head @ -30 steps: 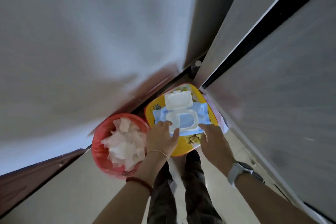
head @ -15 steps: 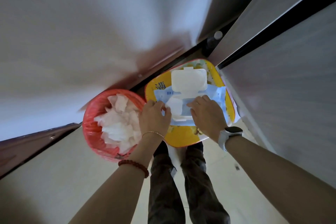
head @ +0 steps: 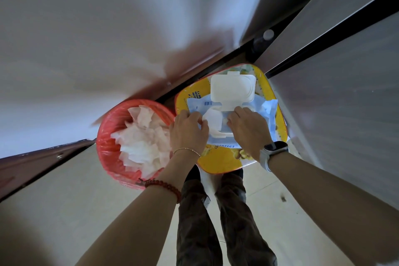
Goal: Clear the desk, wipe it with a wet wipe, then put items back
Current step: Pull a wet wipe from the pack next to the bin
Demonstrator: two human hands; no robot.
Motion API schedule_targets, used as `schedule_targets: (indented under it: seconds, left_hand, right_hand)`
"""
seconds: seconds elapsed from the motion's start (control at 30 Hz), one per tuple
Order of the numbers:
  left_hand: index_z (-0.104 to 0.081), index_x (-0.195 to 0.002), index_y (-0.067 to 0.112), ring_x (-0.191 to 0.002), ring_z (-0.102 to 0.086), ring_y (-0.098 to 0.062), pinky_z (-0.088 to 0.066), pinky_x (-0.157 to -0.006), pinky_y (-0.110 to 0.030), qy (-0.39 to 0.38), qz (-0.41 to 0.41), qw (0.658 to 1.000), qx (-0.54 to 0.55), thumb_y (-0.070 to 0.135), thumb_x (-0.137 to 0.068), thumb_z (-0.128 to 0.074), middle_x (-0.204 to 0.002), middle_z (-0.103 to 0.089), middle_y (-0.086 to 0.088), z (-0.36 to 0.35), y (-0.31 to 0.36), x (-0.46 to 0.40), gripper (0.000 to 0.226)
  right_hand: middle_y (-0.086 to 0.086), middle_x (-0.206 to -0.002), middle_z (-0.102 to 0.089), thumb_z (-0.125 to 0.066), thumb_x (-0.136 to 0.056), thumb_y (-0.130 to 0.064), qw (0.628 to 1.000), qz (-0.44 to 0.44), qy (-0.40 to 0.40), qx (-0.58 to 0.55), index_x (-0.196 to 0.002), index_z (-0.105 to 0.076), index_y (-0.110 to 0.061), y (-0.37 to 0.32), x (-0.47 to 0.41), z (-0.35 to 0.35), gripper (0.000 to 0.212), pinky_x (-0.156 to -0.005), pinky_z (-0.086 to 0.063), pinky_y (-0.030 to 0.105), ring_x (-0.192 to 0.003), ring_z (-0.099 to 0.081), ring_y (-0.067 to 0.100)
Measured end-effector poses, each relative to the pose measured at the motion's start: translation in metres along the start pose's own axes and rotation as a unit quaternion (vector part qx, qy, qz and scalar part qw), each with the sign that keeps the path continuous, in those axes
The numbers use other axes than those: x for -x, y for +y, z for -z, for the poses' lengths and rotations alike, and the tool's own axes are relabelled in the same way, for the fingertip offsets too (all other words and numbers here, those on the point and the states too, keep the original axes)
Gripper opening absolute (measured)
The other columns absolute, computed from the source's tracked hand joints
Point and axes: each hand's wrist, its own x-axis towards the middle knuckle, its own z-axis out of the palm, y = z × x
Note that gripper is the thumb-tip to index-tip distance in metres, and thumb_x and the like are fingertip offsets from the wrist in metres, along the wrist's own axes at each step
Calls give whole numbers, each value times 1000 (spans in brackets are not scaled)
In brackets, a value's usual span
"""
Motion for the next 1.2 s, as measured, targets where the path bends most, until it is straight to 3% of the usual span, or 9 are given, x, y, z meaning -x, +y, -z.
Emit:
schedule_targets:
  seconds: [0.3,0.67,0.83,0.93,1.1,1.2]
  left_hand:
    - [-60,-86,7,-93,-49,-29,-34,-84,-35,2,1,1000,4,22,-87,-52,-94,-52,-9,-1,0,-1,17]
    - [-59,-85,7,-91,-50,-30,-34,-84,-36,6,-4,1000,8,22,-87,-52,-91,-51,-9,-2,0,-1,16]
    - [-60,-83,7,-89,-50,-30,-35,-84,-36,8,-7,1000,8,22,-86,-53,-84,-42,-3,-2,0,-1,17]
    - [-60,-84,7,-90,-50,-31,-34,-85,-37,8,-5,1000,13,22,-86,-53,-86,-46,-5,-3,-1,-1,16]
    - [-61,-86,7,-90,-51,-30,-35,-86,-37,7,-6,1000,12,22,-87,-53,-92,-52,-10,-4,-4,-1,16]
    - [-61,-86,7,-91,-51,-30,-34,-87,-37,9,-4,1000,16,22,-86,-54,-92,-51,-9,-5,-4,-1,16]
  right_hand:
    - [5,-53,-48,-77,-47,0,993,63,66,70,-55,-51,-10,5,-4,-5,28,-42,-20,22,-42,-46,20]
    - [7,-51,-48,-73,-51,2,990,75,78,86,-57,-51,-9,5,-6,-13,25,-38,-32,23,-40,-46,20]
    - [10,-53,-49,-77,-57,5,996,50,72,-11,-59,-51,-6,13,1,-12,28,-39,-29,22,-43,-47,23]
    - [12,-56,-51,-79,-61,-1,994,31,76,-70,-61,-54,-5,12,6,-10,25,-38,-38,25,-45,-50,26]
    - [11,-60,-52,-79,-60,-1,999,33,5,11,-62,-56,-6,8,4,-16,23,-44,-29,25,-52,-51,25]
    - [10,-55,-50,-81,-50,5,1000,14,1,21,-59,-53,-7,8,1,-13,31,-42,-25,21,-45,-48,23]
